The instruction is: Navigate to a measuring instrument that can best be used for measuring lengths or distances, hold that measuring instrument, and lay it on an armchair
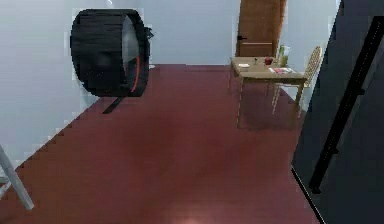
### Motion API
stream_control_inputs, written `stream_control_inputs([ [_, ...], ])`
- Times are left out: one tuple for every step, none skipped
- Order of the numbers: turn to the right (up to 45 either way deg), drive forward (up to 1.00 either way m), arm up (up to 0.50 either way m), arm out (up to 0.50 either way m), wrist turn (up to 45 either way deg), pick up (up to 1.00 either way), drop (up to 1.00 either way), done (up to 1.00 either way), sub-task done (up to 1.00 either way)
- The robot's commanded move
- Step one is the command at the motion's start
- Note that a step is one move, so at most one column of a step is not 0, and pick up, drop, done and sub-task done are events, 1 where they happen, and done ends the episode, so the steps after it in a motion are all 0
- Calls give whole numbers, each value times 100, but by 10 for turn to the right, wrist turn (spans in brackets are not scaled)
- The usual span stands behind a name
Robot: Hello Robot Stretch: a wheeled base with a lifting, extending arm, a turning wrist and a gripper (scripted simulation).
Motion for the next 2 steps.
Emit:
stream_control_inputs([
  [0,100,0,0,0,0,0,0,0],
  [0,100,0,0,0,0,0,0,0],
])
